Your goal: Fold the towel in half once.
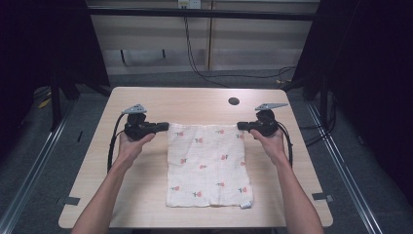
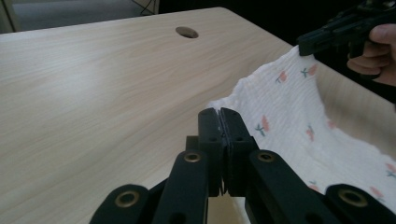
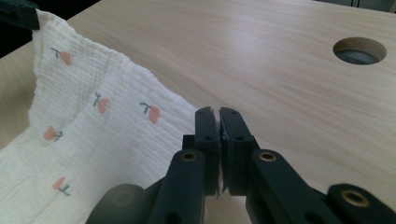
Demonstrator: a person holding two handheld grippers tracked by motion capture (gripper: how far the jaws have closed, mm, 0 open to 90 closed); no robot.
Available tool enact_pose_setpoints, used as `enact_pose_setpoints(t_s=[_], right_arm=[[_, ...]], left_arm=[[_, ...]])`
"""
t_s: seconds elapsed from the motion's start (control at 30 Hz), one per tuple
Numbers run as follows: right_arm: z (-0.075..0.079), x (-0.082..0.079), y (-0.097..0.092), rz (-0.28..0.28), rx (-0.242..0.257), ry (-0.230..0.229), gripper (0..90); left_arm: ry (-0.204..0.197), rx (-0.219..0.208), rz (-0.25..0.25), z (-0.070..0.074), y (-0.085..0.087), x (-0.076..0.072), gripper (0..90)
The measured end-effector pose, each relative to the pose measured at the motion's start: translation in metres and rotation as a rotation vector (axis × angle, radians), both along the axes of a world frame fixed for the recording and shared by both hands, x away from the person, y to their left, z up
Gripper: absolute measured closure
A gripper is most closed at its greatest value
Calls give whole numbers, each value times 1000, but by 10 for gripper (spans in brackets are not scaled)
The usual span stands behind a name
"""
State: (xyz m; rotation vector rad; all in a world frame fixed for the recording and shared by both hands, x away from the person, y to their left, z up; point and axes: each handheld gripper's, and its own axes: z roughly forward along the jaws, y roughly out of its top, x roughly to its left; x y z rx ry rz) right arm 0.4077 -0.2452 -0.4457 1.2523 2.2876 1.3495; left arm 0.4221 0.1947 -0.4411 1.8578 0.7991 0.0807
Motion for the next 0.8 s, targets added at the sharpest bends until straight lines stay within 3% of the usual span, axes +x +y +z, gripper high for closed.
enact_pose_setpoints(t_s=[0.23, 0.33, 0.4, 0.47, 0.5, 0.6, 0.67, 0.8], right_arm=[[4, -16, -1, 24, 13, -17, 869], [5, -27, -2, 40, 11, -26, 869], [10, -37, -3, 57, 16, -37, 868], [14, -45, -3, 69, 18, -52, 868], [17, -49, -4, 77, 18, -58, 868], [21, -57, -3, 92, -3, -65, 868], [23, -62, -4, 96, -11, -68, 869], [25, -67, -7, 99, 27, -68, 868]], left_arm=[[-9, 17, -31, -1, 0, -17, 887], [-41, 34, -47, 5, 2, -27, 886], [-61, 76, -43, 12, 5, -34, 886], [-71, 76, -41, 15, 7, -38, 887], [-80, 52, -55, 19, 10, -46, 887], [-85, 69, -69, 20, 9, -51, 886], [-90, 51, -86, 19, 10, -59, 886], [-71, 35, -92, 17, 13, -63, 886]])
